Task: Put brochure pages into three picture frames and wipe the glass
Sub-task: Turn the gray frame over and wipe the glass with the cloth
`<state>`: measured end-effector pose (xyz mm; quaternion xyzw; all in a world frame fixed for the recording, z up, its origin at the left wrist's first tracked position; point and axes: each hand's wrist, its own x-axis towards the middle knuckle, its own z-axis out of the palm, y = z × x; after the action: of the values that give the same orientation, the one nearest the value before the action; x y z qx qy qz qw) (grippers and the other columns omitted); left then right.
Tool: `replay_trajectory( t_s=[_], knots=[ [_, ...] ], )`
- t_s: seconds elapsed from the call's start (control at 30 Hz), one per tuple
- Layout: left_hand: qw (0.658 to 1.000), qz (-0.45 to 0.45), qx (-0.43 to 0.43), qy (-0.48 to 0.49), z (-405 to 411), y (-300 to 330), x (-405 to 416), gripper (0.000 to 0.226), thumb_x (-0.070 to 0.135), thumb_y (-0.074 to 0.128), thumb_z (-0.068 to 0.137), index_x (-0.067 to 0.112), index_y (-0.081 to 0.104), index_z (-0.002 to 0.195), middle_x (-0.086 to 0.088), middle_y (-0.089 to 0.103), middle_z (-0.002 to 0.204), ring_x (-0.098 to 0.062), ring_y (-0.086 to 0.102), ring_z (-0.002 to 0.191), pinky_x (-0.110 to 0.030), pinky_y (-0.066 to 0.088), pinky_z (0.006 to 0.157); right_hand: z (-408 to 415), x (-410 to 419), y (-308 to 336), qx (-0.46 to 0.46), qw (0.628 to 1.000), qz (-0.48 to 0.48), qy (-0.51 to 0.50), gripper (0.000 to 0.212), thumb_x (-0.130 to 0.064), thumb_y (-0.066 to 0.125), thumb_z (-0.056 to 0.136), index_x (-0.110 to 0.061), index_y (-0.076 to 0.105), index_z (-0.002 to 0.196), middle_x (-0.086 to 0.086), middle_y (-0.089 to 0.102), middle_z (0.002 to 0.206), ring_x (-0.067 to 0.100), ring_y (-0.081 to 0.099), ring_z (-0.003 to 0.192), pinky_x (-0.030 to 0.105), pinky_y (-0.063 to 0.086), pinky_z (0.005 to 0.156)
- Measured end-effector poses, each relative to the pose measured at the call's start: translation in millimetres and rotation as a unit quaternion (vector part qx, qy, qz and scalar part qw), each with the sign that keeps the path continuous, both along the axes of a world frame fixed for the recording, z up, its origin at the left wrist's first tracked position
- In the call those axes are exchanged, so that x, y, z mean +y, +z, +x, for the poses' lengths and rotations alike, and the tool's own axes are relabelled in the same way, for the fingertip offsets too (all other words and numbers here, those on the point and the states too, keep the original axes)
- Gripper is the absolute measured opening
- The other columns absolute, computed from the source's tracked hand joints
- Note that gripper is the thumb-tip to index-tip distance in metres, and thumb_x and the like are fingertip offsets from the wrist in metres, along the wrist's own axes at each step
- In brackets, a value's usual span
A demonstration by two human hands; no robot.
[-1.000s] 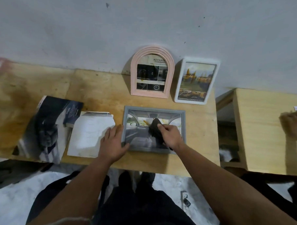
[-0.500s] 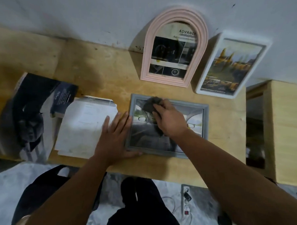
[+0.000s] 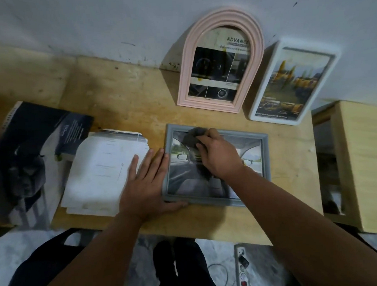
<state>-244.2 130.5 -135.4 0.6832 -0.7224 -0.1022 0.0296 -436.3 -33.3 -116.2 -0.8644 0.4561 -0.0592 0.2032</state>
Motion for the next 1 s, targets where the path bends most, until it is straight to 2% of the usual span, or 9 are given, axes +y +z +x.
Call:
replay_trajectory(
  t_s=[0.17,0.23,0.37,0.5,0.57,0.67,0.73,0.87,1.0],
  knots=[
    [0.999,0.05,-0.009,0.017,-0.3,0.8,-2.5,0.134,0.105,0.029,0.069,0.015,0.01,0.166,-0.003,0.003,0.175,-0.023,-0.002,0.162,-0.061,0.009,0.127,-12.5,29.0,8.6,-0.007,0.999,0.048,0.001,0.029,-0.026,0.05,0.103,-0.01,0.069,0.118,0.012,0.058,0.111,0.038,0.063,0.087,0.045,0.054,0.072],
    [0.998,0.056,-0.012,0.014,1.2,0.0,-1.6,0.133,0.105,0.029,0.07,0.015,0.011,0.166,-0.004,0.003,0.175,-0.024,-0.001,0.162,-0.062,0.011,0.126,-21.2,47.7,11.4,-0.009,0.998,0.057,-0.002,0.029,-0.027,0.049,0.104,-0.013,0.068,0.12,0.01,0.057,0.111,0.034,0.062,0.088,0.042,0.051,0.073],
    [0.999,0.051,-0.01,0.014,1.5,-1.3,-2.3,0.133,0.105,0.029,0.069,0.015,0.011,0.166,-0.004,0.005,0.175,-0.024,0.0,0.162,-0.062,0.013,0.126,-37.3,82.3,14.9,-0.01,0.994,0.11,0.024,0.038,-0.035,0.043,0.102,-0.017,0.068,0.125,0.004,0.058,0.123,0.025,0.064,0.094,0.04,0.055,0.078],
    [0.999,0.052,-0.01,0.013,1.1,-1.7,-2.2,0.134,0.106,0.028,0.069,0.015,0.01,0.166,-0.004,0.004,0.175,-0.024,-0.001,0.162,-0.062,0.013,0.126,-40.5,65.8,30.5,0.013,0.976,0.192,0.101,0.032,-0.031,0.049,0.103,-0.016,0.07,0.123,0.006,0.064,0.115,0.024,0.061,0.098,0.035,0.049,0.084],
    [0.999,0.049,-0.009,0.015,0.8,-2.3,-2.5,0.134,0.106,0.028,0.069,0.016,0.008,0.166,-0.004,0.002,0.175,-0.024,-0.002,0.162,-0.062,0.012,0.126,-32.0,37.5,39.2,-0.01,0.983,0.164,0.088,0.029,-0.03,0.052,0.101,-0.016,0.071,0.118,0.007,0.066,0.107,0.026,0.062,0.096,0.035,0.048,0.084],
    [0.999,0.045,-0.013,0.015,-0.3,-2.3,-3.4,0.134,0.106,0.028,0.069,0.016,0.008,0.166,-0.004,0.002,0.175,-0.024,-0.001,0.162,-0.062,0.011,0.126,-17.6,2.3,35.4,-0.062,0.997,0.052,0.005,0.029,-0.028,0.054,0.102,-0.014,0.07,0.121,0.008,0.061,0.108,0.028,0.062,0.091,0.036,0.05,0.08],
    [0.999,0.043,-0.015,0.016,-0.4,-2.8,-3.1,0.134,0.106,0.029,0.069,0.016,0.008,0.166,-0.004,0.003,0.175,-0.024,0.0,0.162,-0.062,0.011,0.126,-6.7,2.3,24.3,-0.021,1.0,0.023,-0.007,0.031,-0.027,0.054,0.102,-0.013,0.067,0.126,0.01,0.056,0.117,0.032,0.063,0.091,0.042,0.054,0.079],
    [0.999,0.036,-0.015,0.013,-0.1,-4.4,-1.6,0.133,0.105,0.029,0.069,0.015,0.012,0.166,-0.004,0.006,0.175,-0.024,0.002,0.162,-0.062,0.013,0.126,-10.0,36.2,11.1,0.014,0.999,0.038,0.004,0.03,-0.026,0.05,0.104,-0.013,0.067,0.124,0.011,0.054,0.118,0.039,0.064,0.086,0.047,0.054,0.07],
    [0.999,0.037,-0.015,0.012,-0.8,-3.0,-0.7,0.133,0.104,0.03,0.07,0.014,0.012,0.166,-0.004,0.007,0.175,-0.025,0.002,0.162,-0.062,0.014,0.126,-38.9,67.0,22.5,0.013,0.989,0.108,0.095,0.031,-0.026,0.051,0.103,-0.017,0.068,0.127,0.005,0.059,0.118,0.027,0.063,0.097,0.041,0.054,0.081]
  ],
)
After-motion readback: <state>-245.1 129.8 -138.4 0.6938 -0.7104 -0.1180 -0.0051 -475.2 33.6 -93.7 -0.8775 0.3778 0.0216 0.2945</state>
